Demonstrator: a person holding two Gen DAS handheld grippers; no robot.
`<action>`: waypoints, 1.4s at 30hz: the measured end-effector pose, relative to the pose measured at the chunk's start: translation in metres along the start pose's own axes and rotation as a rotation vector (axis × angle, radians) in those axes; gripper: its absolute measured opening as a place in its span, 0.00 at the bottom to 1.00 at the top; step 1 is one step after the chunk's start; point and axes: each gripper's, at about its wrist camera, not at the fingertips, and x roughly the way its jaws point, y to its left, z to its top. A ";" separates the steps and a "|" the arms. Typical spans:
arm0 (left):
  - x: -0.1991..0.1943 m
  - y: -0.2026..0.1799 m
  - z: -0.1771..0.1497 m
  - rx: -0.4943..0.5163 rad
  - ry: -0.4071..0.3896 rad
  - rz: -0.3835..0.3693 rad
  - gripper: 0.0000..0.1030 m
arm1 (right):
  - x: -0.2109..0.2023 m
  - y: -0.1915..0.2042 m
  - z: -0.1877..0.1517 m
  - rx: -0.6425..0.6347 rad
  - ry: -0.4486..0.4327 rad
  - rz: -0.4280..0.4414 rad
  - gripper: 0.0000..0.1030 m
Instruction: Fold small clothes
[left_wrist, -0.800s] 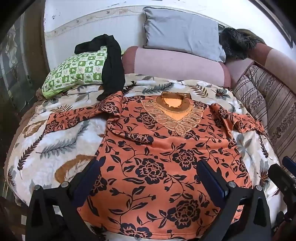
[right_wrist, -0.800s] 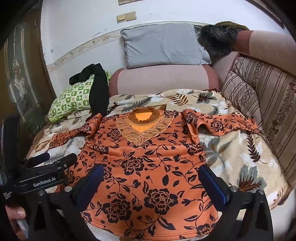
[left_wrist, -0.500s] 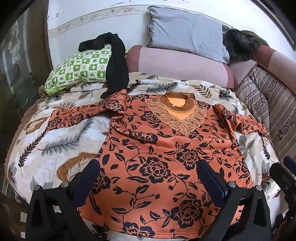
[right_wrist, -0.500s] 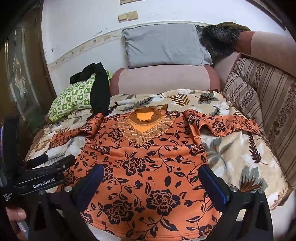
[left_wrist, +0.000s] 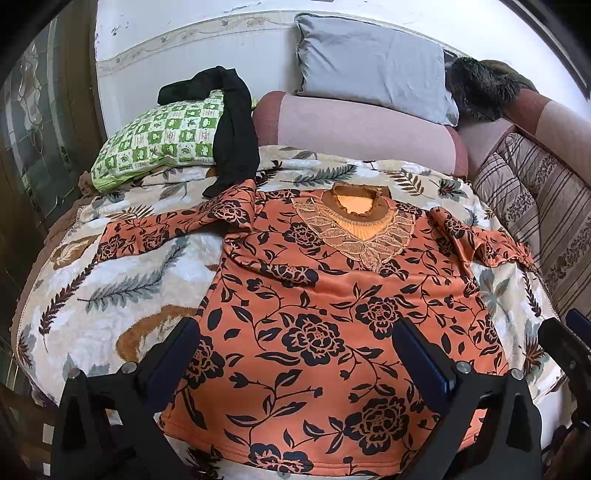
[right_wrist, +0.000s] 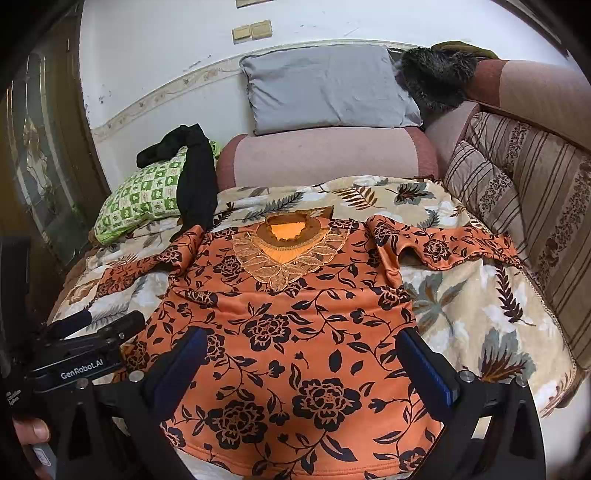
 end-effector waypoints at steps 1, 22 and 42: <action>0.000 0.000 0.000 0.002 -0.001 0.001 1.00 | 0.000 0.000 0.001 0.001 -0.002 0.001 1.00; -0.001 -0.001 0.000 0.012 -0.005 0.011 1.00 | 0.000 -0.003 0.003 0.004 -0.007 0.003 1.00; -0.002 -0.002 0.005 0.019 -0.005 0.016 1.00 | 0.004 0.003 0.012 -0.010 -0.011 0.011 1.00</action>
